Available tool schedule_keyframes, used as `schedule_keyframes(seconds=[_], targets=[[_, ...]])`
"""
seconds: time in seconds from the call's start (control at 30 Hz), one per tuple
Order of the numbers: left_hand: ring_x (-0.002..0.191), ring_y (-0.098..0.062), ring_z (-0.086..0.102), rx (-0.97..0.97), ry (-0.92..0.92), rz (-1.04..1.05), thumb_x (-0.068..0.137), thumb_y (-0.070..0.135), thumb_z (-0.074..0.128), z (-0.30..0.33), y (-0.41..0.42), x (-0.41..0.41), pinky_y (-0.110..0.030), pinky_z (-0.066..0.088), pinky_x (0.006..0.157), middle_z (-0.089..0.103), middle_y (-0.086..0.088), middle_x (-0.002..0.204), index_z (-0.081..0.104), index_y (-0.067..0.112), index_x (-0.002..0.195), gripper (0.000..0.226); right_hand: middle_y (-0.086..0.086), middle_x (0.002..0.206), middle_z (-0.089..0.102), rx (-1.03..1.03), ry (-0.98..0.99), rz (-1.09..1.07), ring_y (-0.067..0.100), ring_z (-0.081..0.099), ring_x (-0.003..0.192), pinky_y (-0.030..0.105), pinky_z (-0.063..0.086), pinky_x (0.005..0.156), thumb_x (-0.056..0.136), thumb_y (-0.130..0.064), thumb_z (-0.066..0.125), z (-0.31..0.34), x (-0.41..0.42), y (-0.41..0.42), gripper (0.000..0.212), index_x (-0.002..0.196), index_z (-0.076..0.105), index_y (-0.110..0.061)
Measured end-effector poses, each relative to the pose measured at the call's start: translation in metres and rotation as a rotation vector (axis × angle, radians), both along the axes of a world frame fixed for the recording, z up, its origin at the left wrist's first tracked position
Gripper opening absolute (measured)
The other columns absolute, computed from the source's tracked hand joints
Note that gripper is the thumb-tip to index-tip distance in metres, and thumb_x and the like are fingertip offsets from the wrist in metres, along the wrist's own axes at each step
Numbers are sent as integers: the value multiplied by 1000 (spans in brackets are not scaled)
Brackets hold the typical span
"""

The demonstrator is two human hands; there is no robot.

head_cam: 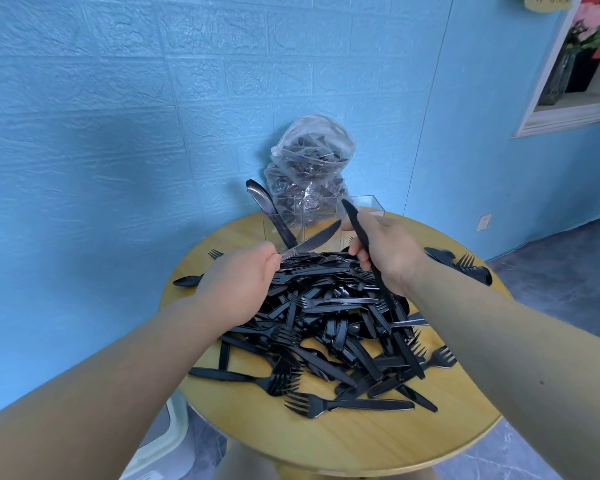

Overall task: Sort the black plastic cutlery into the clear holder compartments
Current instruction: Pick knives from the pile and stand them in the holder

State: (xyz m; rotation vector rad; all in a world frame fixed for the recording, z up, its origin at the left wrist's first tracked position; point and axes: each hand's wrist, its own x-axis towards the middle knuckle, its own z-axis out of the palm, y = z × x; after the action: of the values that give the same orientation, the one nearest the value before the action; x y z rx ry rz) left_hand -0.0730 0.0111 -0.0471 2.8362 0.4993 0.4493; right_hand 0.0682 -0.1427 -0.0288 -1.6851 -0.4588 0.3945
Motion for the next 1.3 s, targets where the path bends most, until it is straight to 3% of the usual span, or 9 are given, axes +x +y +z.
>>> schedule_keyframes(seconds=[0.1, 0.23, 0.3, 0.43, 0.63, 0.87, 1.07, 1.2, 1.3], targets=[[63, -22, 52, 0, -42, 29, 102, 33, 25, -1, 2, 0, -36, 40, 57, 55, -3, 68, 51, 15, 95, 32, 4, 64, 58, 18, -54, -29, 12, 43, 50, 23, 38, 49, 97, -11, 36, 1, 2, -1, 21, 94, 57, -11], [69, -21, 53, -12, -86, 65, 102, 30, 23, 0, 4, 2, -37, 42, 62, 58, 0, 76, 52, 17, 103, 31, -2, 70, 57, 13, -91, -49, 13, 43, 60, 26, 36, 60, 93, -15, 53, 3, 4, -2, 20, 75, 62, -17], [65, -17, 49, -27, -91, 77, 103, 29, 24, 1, 3, 2, -33, 34, 56, 56, 4, 75, 53, 19, 104, 31, -1, 69, 57, 64, -13, -9, 14, 45, 61, 24, 33, 58, 90, -13, 59, 5, 2, -2, 19, 73, 63, -18], [74, -23, 54, -79, -58, 41, 101, 36, 20, 6, -3, 3, -38, 43, 67, 57, -2, 76, 54, 15, 101, 40, 1, 59, 65, 258, 220, 154, 11, 57, 52, 19, 44, 49, 90, 2, 57, 7, -6, 5, 24, 73, 52, -15], [61, -20, 47, -75, 10, -3, 101, 41, 23, 6, -7, 4, -34, 30, 53, 48, -1, 65, 49, 14, 93, 38, 2, 60, 63, 356, 369, 159, 15, 67, 60, 22, 56, 55, 86, 5, 62, 4, -11, 15, 27, 74, 47, -14], [55, -17, 44, -88, 53, -66, 103, 34, 27, 7, -6, 2, -34, 32, 53, 49, 0, 62, 52, 17, 102, 30, 10, 92, 64, 223, -66, 29, 19, 67, 68, 24, 57, 65, 84, 1, 66, -3, -11, 17, 39, 116, 49, -14], [60, -21, 49, -31, 32, -15, 103, 27, 26, 4, 1, 9, -35, 37, 55, 51, 1, 67, 51, 18, 106, 27, 0, 79, 66, 84, -238, -8, 13, 66, 70, 30, 57, 73, 95, -9, 52, -4, -4, 19, 29, 123, 59, -12], [64, -11, 47, -32, -121, -26, 103, 24, 27, 16, -3, 18, -30, 31, 54, 50, 6, 74, 52, 24, 119, 29, 3, 79, 66, 334, 85, -1, 9, 61, 57, 22, 51, 58, 95, -8, 54, 1, -5, 30, 22, 114, 55, -17], [76, -16, 53, -57, -180, -82, 103, 23, 30, 28, 2, 30, -35, 45, 68, 59, 1, 86, 50, 29, 130, 34, 6, 75, 63, 469, 257, 54, 9, 57, 55, 20, 49, 54, 96, -4, 50, 12, -4, 46, 10, 92, 57, -10]])
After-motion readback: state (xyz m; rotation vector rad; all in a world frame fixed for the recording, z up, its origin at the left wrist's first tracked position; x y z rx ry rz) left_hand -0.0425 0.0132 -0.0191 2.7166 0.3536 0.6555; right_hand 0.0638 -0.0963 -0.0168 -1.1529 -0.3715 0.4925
